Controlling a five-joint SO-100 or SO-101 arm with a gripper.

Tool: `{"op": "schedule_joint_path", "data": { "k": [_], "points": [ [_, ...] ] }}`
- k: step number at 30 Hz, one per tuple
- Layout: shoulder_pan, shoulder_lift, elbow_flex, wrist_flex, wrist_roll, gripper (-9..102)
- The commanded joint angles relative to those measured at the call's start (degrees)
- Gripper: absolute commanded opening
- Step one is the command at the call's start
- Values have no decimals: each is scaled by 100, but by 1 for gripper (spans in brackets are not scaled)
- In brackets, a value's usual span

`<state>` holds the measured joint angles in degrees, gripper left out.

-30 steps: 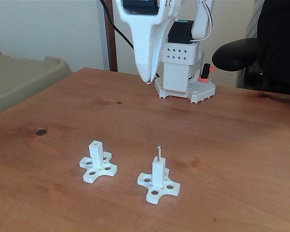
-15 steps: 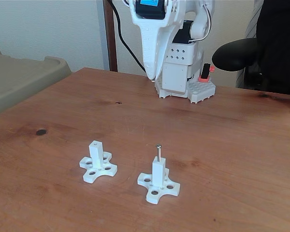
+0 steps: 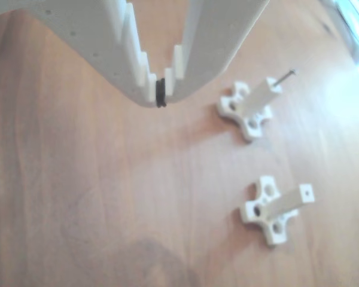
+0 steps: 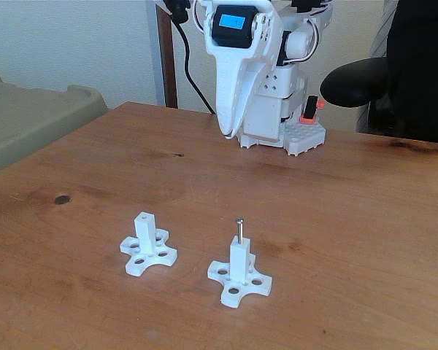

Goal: Grab the screw and set it in the hole.

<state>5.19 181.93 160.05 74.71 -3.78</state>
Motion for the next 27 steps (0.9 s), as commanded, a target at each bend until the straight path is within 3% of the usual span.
{"op": "schedule_joint_path", "data": {
  "k": [1,12,27],
  "points": [
    [53,281,123,-123,53,-4],
    [193,1661,1107,123,-9,-4],
    [53,1670,1169,105,-70,-4]
  ]
}}
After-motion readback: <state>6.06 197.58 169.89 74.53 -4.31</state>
